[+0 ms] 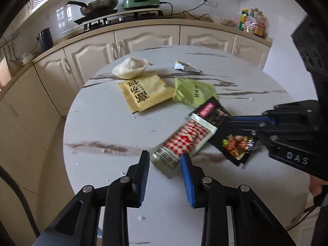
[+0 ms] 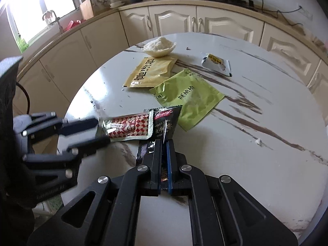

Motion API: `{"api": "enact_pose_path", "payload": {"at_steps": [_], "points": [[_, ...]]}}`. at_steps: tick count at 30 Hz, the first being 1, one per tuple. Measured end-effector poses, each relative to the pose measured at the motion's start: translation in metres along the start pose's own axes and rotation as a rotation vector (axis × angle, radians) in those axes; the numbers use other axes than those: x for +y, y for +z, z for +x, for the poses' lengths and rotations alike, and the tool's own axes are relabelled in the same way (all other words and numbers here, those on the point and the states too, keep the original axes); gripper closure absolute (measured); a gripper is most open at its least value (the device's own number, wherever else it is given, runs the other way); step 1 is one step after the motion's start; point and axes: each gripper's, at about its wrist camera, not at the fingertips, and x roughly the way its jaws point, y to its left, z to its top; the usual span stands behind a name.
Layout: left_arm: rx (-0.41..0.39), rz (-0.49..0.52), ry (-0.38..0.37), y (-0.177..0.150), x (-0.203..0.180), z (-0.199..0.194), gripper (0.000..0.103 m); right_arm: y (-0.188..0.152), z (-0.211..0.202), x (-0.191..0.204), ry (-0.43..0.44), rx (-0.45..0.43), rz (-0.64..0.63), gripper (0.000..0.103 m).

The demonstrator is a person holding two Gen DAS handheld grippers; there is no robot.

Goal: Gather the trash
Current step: 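Hold the sauce packet in the right tool while the left tool grasps the red-checkered packet, then carry both packets over the blue bin and open both tools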

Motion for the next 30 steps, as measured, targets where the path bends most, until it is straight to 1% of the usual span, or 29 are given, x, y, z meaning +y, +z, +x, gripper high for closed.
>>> {"api": "enact_pose_path", "payload": {"at_steps": [2, 3, 6, 9, 10, 12, 13, 15, 19, 23, 26, 30], "points": [[0.002, 0.009, -0.025, 0.001, -0.002, 0.002, 0.072, 0.000, 0.000, -0.003, -0.003, -0.001, 0.007, 0.098], [0.006, 0.025, -0.042, 0.002, -0.004, 0.005, 0.069, 0.000, 0.000, -0.004, -0.009, -0.002, 0.011, 0.098], [0.008, 0.061, -0.040, 0.007, -0.010, 0.013, 0.063, -0.001, -0.002, -0.007, -0.009, -0.002, 0.015, 0.098], [0.015, 0.070, -0.052, 0.011, -0.014, 0.019, 0.064, -0.002, -0.003, -0.008, -0.011, -0.001, 0.017, 0.098], [0.017, 0.071, -0.053, 0.012, -0.015, 0.019, 0.065, -0.002, -0.003, -0.009, -0.010, 0.000, 0.019, 0.098], [0.018, 0.076, -0.070, 0.013, -0.017, 0.020, 0.074, -0.002, -0.003, -0.008, -0.013, -0.001, 0.021, 0.098], [0.018, 0.078, -0.075, 0.013, -0.018, 0.021, 0.076, -0.003, -0.003, -0.007, -0.013, 0.000, 0.021, 0.098], [0.018, 0.072, -0.091, 0.012, -0.019, 0.021, 0.085, -0.003, -0.003, -0.005, -0.010, -0.003, 0.022, 0.098], [0.017, 0.067, -0.100, 0.012, -0.025, 0.020, 0.095, -0.003, -0.003, 0.000, 0.000, -0.006, 0.026, 0.098], [0.016, 0.063, -0.102, 0.007, -0.029, 0.016, 0.099, -0.003, -0.001, 0.005, 0.014, -0.011, 0.036, 0.098], [0.012, 0.031, -0.106, 0.005, -0.027, 0.012, 0.101, -0.004, -0.001, 0.009, 0.024, -0.016, 0.042, 0.098], [0.001, 0.016, -0.108, 0.001, -0.028, 0.005, 0.101, -0.006, -0.002, 0.013, 0.035, -0.024, 0.051, 0.098]]}}
